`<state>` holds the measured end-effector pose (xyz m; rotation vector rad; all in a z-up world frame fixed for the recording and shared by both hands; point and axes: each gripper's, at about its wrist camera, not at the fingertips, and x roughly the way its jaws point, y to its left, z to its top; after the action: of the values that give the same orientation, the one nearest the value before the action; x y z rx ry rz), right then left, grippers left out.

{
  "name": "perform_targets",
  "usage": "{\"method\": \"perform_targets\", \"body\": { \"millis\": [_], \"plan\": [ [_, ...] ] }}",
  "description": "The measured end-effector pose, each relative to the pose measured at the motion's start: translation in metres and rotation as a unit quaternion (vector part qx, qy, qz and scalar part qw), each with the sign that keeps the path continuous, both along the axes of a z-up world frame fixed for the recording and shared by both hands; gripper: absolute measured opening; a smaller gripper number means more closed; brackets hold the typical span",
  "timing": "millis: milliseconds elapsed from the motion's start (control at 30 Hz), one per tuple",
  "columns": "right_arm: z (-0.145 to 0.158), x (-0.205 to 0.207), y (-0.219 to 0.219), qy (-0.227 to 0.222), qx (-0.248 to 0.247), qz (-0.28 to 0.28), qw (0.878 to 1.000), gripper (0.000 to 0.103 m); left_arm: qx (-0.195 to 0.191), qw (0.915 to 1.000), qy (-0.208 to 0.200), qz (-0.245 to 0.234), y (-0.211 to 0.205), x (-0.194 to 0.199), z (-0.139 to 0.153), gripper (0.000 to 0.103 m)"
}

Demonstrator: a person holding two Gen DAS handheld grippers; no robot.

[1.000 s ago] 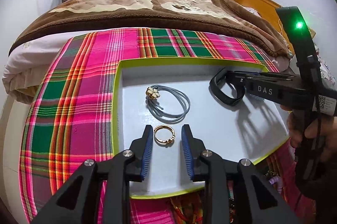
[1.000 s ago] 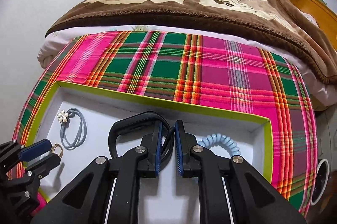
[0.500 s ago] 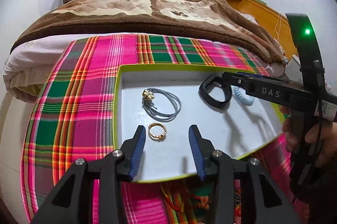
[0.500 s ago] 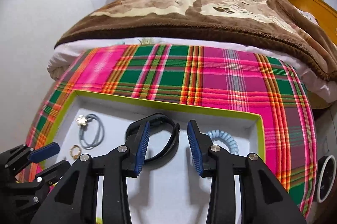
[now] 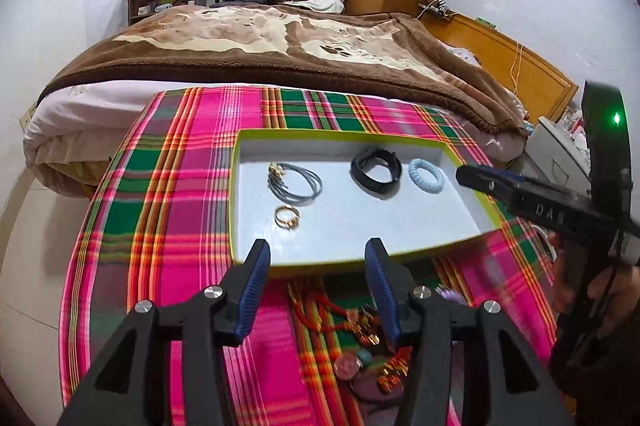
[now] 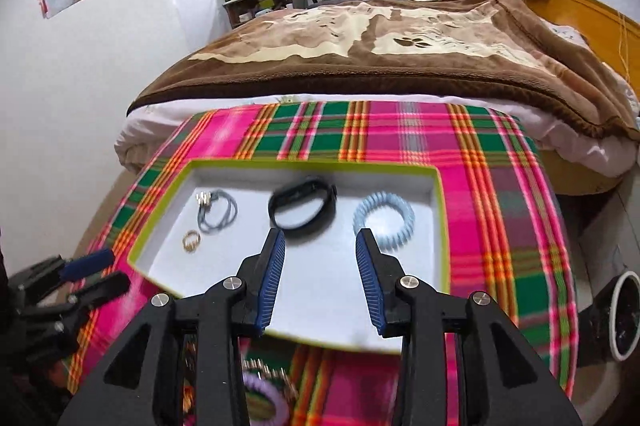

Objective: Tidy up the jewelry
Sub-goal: 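Grasp the lavender coil hair tie with the right gripper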

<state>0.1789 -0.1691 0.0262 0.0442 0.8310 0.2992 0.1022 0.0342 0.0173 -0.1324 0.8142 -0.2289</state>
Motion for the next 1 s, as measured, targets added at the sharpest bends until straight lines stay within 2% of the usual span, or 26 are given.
{"method": "perform_targets", "body": {
  "millis": [133,200,367,467,600,800,1000],
  "plan": [
    [-0.003,-0.024,-0.004,-0.007,-0.008,0.008,1.0,0.038,0.003,1.0,-0.005,0.004,-0.001,-0.017,0.0,0.051],
    [-0.006,-0.036,-0.004,-0.01,-0.018,0.011,1.0,0.038,-0.016,0.9999,-0.002,0.003,0.001,-0.026,-0.002,0.051],
    [-0.019,-0.063,-0.01,-0.006,-0.006,0.022,1.0,0.038,-0.047,0.9988,0.005,0.006,0.007,-0.04,-0.01,0.051],
    [-0.032,-0.074,-0.01,0.004,-0.003,0.024,1.0,0.038,-0.048,0.9987,0.01,0.012,0.009,-0.045,-0.015,0.052],
    [-0.046,-0.082,-0.008,0.021,0.003,0.03,0.999,0.038,-0.053,0.9983,0.018,0.015,0.012,-0.052,-0.022,0.052],
    [-0.053,-0.087,0.006,0.022,-0.02,0.049,0.998,0.038,-0.051,0.9983,0.021,0.016,0.019,-0.063,-0.026,0.052],
    [-0.062,-0.085,0.013,0.032,-0.037,0.04,0.998,0.038,-0.049,0.9982,0.027,0.021,0.027,-0.069,-0.032,0.052]
  ]
}}
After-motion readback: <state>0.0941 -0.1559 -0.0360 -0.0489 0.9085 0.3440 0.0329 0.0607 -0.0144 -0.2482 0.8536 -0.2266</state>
